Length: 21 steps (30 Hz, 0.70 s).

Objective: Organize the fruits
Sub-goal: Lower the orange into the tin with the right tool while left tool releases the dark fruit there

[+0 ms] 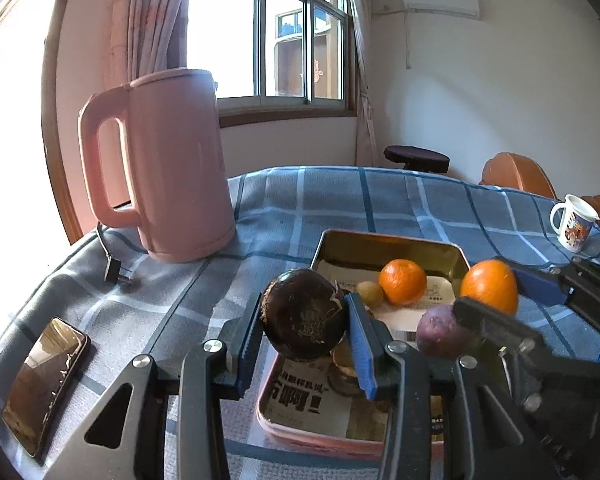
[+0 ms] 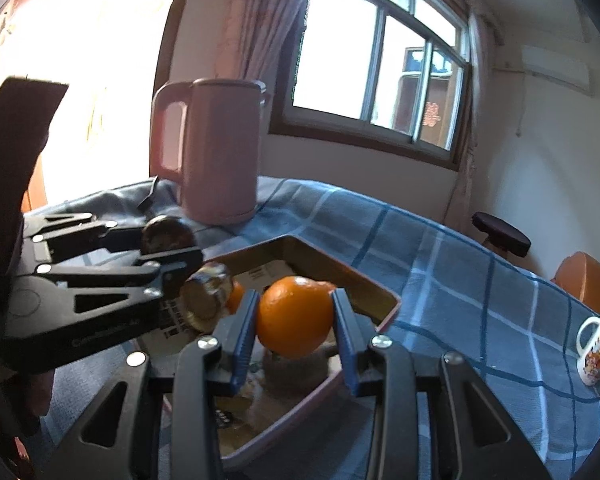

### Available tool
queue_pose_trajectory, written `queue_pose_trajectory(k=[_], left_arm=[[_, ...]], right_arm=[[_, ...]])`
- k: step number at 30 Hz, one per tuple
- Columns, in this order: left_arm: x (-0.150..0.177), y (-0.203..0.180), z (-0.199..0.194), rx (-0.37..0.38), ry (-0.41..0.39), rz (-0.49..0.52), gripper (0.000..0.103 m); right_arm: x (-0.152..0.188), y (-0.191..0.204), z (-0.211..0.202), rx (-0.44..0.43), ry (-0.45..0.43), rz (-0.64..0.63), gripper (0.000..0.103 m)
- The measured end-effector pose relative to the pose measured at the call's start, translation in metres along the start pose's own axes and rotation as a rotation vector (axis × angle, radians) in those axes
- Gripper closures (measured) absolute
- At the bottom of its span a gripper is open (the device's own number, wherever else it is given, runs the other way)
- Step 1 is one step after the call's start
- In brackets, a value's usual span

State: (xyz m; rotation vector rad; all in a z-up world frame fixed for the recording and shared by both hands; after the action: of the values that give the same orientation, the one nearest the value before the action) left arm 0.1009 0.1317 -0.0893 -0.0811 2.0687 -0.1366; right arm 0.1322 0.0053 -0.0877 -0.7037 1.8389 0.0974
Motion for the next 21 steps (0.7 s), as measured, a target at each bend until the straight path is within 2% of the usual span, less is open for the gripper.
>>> queue_pose_trajectory(k=[13,15,17,21], left_arm=[[0.002,-0.003,0.000,0.010,0.011,0.015,0.060],[0.002,-0.004,0.000,0.009,0.014,0.023,0.054],[0.000,-0.005,-0.003,0.008,0.008,0.021,0.042],[-0.003,-0.009,-0.010,0.004,-0.010,0.033,0.037]], right_arm=[[0.010,0.012,0.013,-0.037,0.072,-0.029,0.062],[0.010,0.012,0.011,-0.036,0.065,-0.024,0.057],[0.009,0.010,0.009,-0.029,0.055,-0.019,0.040],[0.007,0.004,0.003,-0.019,0.030,0.003,0.036]])
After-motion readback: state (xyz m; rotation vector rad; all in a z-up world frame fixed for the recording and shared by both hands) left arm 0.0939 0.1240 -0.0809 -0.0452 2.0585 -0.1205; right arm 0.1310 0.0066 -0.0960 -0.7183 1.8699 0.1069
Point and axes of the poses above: each gripper's, at about its wrist camera, not at the fingertips, and z roughly the way its jaws point, y to its left, x to its underside, the point moved 8 cm from there along z, roughly the way its jaws point, and after that the axes turned 15 degrees about x, right-handed, at the moved point
